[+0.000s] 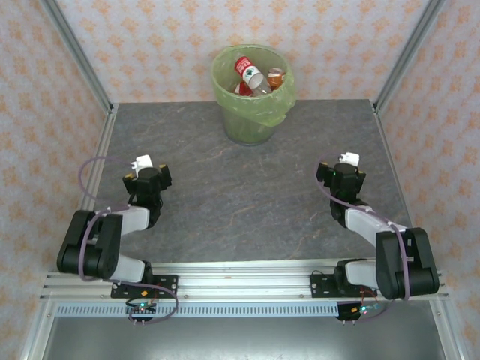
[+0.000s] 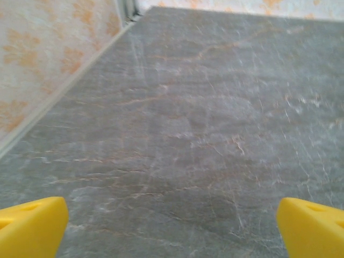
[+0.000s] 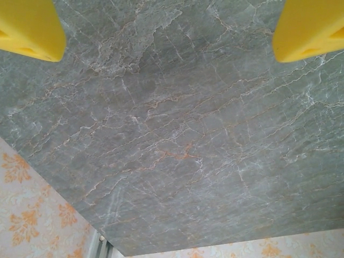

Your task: Put the plastic bottles in the bin

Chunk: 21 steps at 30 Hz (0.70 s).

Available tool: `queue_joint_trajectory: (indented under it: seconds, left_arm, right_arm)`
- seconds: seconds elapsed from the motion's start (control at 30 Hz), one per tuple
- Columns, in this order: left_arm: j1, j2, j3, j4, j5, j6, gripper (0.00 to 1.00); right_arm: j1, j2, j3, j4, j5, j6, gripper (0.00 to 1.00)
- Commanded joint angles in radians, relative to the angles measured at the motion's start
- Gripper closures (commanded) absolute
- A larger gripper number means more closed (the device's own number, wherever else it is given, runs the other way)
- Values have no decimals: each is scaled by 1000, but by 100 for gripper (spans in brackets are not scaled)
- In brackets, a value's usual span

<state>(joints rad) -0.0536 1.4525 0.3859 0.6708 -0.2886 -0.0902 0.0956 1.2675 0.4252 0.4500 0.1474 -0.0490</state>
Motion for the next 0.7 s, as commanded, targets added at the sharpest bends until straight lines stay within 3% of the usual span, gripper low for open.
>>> queue_joint_trajectory:
  seconds: [0.0,0.1,0.17,0.33,0.67]
  left_arm:
    - [-20,45,22,108,64,82,0]
    - [-19,45,21,111,49,75,0]
    - [-31,42,14,123,-56,49,0]
    - [-34,42,16,114,-61,47,0]
    - [-33,42,18,113,-60,46,0]
  right_arm:
    - [-8,16,-35,139,-43,-9,1]
    - [-8,40,-69,239,-80,-22,1]
    - [-8,59,-69,263,-66,-28,1]
    - [-8,94,-117,405,9,-23,1]
    - [-10,203,-252,736,-22,-34,1]
